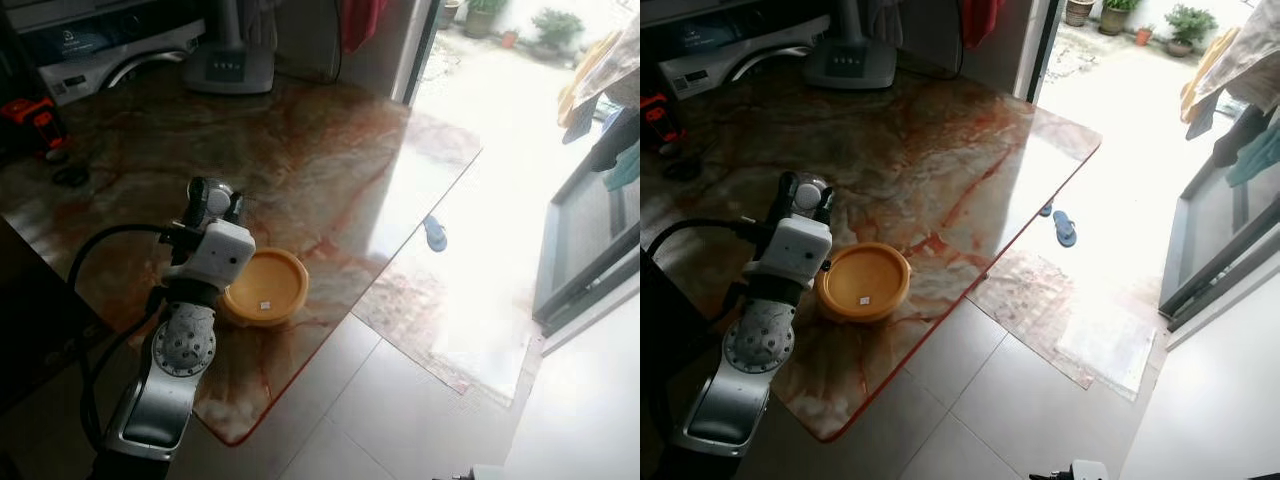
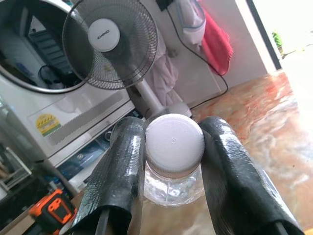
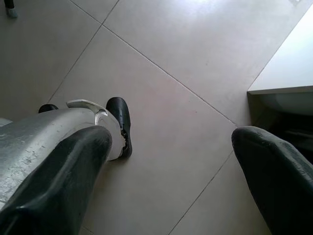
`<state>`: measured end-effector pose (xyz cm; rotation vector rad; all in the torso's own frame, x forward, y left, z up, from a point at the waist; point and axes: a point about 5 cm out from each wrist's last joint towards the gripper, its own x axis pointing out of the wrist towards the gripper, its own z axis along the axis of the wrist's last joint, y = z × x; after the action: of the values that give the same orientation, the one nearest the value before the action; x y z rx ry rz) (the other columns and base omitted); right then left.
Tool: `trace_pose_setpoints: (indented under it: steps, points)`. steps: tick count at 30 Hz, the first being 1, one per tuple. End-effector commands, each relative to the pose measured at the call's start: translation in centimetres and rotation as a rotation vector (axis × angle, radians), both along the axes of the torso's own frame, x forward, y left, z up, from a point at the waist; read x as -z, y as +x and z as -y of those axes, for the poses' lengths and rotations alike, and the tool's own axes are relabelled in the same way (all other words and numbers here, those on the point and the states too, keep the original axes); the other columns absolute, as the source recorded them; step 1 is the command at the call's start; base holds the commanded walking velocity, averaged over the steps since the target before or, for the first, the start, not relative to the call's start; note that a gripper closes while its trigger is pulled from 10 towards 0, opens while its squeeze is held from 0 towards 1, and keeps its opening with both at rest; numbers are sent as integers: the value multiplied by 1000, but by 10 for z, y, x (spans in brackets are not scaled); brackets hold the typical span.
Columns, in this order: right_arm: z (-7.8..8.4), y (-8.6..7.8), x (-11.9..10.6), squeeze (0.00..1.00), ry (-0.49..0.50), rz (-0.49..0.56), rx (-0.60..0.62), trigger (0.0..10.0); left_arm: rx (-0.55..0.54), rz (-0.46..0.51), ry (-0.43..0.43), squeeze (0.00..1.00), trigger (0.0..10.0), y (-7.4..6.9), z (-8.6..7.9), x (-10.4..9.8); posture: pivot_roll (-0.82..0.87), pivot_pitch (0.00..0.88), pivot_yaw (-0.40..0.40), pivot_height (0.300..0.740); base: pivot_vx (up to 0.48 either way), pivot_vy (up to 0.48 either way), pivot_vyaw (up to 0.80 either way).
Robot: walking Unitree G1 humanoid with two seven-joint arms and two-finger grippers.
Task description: Restocking fridge
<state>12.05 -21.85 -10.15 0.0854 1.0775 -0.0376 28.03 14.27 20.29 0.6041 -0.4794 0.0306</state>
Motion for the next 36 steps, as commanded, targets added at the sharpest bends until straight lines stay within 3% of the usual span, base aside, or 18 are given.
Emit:
trace_pose_setpoints:
  steps: [1, 36]
  points:
    - [1, -5, 1, 0, -5, -17, 7, 10000, 39, 50, 9, 0, 10000, -4, 5, -10, 18, 50, -46, 740, 0, 0, -800]
    - [3, -4, 1, 0, -5, -17, 2, 10000, 30, 61, 31, 0, 10000, -5, 6, -11, 26, 78, -62, 740, 0, 0, -800]
